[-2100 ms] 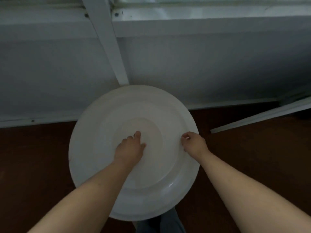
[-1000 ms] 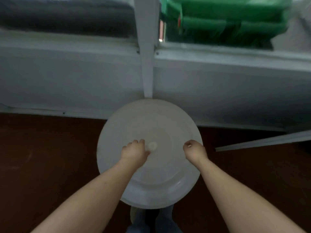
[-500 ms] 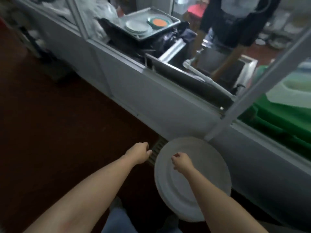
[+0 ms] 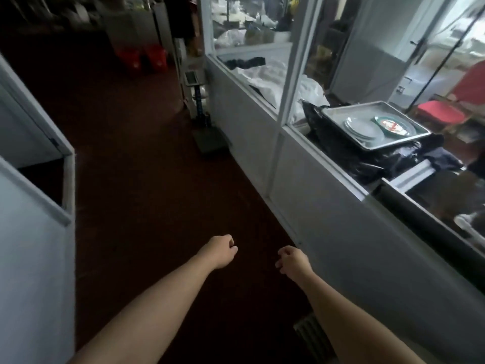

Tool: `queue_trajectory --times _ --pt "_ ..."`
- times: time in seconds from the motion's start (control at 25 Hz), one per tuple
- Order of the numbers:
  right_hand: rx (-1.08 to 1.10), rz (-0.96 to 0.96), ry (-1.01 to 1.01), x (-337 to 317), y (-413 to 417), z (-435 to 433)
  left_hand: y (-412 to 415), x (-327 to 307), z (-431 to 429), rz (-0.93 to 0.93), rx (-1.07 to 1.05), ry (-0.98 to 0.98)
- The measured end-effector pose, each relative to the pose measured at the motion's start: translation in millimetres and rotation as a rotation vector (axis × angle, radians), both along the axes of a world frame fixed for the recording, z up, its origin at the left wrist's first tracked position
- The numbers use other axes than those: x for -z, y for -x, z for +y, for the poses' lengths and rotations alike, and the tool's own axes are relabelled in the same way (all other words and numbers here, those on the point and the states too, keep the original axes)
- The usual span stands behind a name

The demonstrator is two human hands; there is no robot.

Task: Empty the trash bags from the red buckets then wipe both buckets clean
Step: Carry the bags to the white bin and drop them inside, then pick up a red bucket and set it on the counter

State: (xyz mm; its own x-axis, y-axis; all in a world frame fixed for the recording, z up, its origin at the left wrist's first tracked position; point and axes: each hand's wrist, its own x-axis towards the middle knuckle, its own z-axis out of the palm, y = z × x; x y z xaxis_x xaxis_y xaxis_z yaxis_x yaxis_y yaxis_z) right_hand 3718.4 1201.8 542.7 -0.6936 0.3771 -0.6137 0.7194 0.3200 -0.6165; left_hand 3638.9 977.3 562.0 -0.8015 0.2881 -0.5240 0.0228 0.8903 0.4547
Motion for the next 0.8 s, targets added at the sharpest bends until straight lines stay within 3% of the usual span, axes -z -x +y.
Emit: queue_trajectory --times 0.56,0.72,0.8 --pt "-0.421 0.121 0.018 -17 390 -164 281 -2 -188 0.044 -0.448 -0.013" --pt "-0.513 0.062 0.009 -30 522 -193 377 -11 -218 0.028 -0.574 0.012" --pt "-0.527 -0.06 0.006 -41 578 -208 417 -15 -232 0.035 -0.616 -0.02"
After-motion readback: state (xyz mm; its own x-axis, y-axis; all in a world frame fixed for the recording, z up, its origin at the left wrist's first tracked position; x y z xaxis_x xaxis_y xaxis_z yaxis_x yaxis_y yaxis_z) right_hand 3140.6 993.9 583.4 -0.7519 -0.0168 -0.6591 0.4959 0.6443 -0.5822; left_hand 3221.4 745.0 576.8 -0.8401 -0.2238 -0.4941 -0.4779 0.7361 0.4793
